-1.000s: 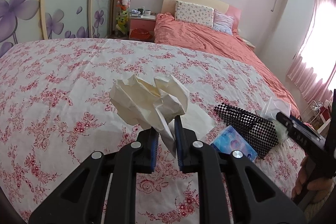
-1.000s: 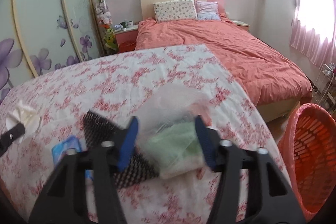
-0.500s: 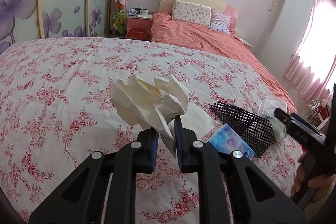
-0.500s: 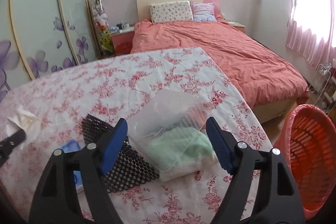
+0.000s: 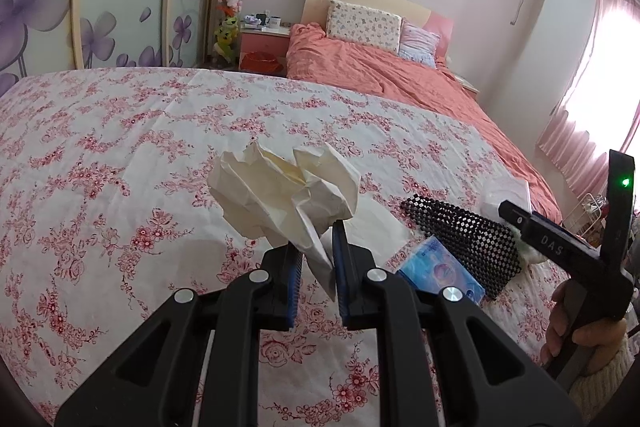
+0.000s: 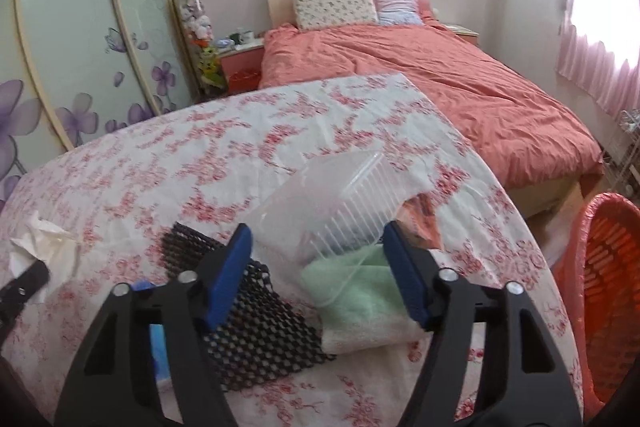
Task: Collect trash
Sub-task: 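Grasp the clear plastic container with the right tool while the left tool holds the tissue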
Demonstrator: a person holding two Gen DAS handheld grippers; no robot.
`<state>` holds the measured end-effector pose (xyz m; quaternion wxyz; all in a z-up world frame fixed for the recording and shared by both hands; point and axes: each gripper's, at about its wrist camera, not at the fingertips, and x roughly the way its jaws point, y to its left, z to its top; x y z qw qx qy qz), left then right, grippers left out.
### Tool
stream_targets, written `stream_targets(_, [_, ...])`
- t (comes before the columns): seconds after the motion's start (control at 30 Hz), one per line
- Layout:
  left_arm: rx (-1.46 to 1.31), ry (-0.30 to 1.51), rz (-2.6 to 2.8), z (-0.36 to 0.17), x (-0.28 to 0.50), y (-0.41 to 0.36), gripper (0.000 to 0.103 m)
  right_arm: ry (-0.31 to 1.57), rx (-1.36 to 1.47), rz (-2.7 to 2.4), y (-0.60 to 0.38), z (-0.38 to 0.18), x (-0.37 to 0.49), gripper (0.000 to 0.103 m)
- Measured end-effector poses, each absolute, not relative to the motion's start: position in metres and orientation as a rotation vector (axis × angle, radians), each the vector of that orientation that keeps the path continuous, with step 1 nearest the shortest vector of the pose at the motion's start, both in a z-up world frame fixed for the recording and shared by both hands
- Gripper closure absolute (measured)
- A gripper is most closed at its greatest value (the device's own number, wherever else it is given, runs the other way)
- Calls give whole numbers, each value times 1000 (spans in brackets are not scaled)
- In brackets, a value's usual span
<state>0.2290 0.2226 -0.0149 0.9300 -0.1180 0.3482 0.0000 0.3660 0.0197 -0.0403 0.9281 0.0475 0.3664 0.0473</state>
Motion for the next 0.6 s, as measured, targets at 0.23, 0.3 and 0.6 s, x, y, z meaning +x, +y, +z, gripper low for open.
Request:
stream_targets(0.23, [-245,715,-4,-17,230,221,89,764,149,140,20,-41,377,44])
stream_targets(0.3, [-249,716,-5,-17,230,221,89,766,153,144,22,-41,381,49])
stream_targets(0.6, [-255,711,-11,-16,231,220,89,811,155,129,23,-49,389,67])
